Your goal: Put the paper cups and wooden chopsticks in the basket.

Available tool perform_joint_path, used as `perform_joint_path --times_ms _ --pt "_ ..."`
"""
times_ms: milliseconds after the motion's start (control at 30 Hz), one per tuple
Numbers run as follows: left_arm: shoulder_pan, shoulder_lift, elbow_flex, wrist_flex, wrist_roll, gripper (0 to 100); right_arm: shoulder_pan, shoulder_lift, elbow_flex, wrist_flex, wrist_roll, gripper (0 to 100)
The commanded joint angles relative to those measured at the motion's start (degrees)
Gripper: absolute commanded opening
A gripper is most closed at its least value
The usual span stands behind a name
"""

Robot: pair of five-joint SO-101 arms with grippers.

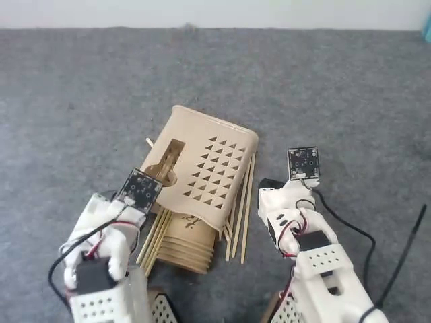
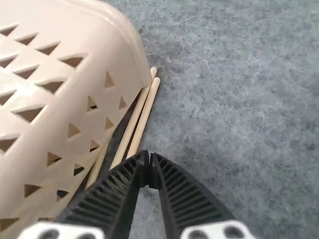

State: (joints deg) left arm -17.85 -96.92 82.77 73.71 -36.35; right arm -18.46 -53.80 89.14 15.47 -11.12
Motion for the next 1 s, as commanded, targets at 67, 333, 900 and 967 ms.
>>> perform_joint_path --times_ms 67,333,900,967 --pt "0.2 2.0 11.2 -23.3 6.7 23 -0.6 -1.6 -0.7 0.1 0.8 0.8" --pt "0.6 1.9 13.8 -36.0 24.4 21 -0.6 -1.6 -0.8 0.0 0.8 0.8" --pt "7.6 2.0 12.3 -34.2 29.7 1 -0.6 -1.6 -0.8 0.1 0.8 0.8" --pt "7.8 1.9 12.1 -34.2 31.5 1 -0.6 -1.6 -0.8 0.1 0.8 0.8"
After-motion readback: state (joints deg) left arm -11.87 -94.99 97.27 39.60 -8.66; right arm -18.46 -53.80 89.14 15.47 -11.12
